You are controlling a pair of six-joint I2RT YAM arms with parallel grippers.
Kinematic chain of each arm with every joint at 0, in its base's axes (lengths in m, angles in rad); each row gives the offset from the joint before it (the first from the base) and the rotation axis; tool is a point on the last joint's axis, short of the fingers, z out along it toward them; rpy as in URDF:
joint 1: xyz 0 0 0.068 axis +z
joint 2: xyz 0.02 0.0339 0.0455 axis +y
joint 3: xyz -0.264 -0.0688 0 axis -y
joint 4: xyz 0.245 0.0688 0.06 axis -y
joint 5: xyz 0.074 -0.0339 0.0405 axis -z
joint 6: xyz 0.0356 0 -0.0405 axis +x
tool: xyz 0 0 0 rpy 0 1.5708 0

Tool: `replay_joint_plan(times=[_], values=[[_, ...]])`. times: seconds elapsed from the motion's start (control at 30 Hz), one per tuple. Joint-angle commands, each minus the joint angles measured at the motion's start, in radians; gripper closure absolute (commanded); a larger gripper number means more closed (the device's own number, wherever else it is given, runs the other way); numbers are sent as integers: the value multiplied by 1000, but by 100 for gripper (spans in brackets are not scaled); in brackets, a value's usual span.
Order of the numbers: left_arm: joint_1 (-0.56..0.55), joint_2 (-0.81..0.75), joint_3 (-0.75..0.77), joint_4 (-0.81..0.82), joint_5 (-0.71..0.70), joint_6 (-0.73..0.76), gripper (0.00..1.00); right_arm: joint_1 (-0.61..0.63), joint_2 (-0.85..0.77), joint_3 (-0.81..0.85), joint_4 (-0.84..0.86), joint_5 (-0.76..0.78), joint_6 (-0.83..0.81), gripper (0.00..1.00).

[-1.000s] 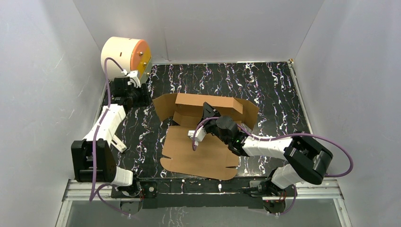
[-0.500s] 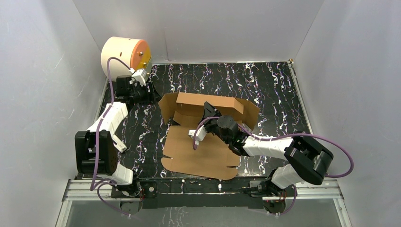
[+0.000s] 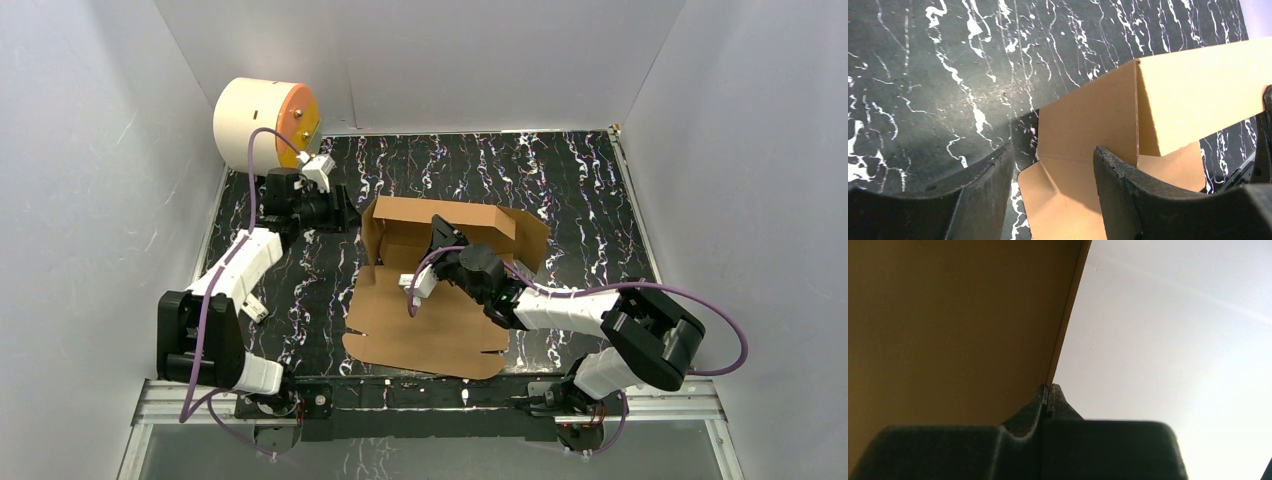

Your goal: Fold the paper box

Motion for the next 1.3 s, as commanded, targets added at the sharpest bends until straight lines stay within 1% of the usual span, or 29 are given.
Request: replay_joint_plan(times=[0.0, 0.2, 0.37, 0.53, 0.67, 0.9, 1.1, 1.27], values=[[-49, -66, -22, -4, -28, -3, 43, 4, -10, 14, 17, -23, -8, 100], [-90, -59, -40, 4, -62, -7, 43, 5, -5, 14, 17, -30, -9, 100], [-112, -87, -91, 57, -104, -28, 43, 5, -12, 13, 5, -43, -11, 100], [-132, -148, -168, 186, -146, -44, 44, 7, -22, 3, -14, -52, -5, 100], [-153, -191, -243, 297, -150, -65, 44, 8, -29, -4, -26, -54, 6, 100], [-187, -223, -325, 420, -160, -87, 44, 16, -32, -5, -39, -57, 11, 100], [-208, -242, -400, 524, -206, -79, 45, 27, -29, -12, -29, -55, 7, 100], [-227, -250, -429, 594, -254, -59, 47, 40, -35, -15, -30, -48, 9, 100]])
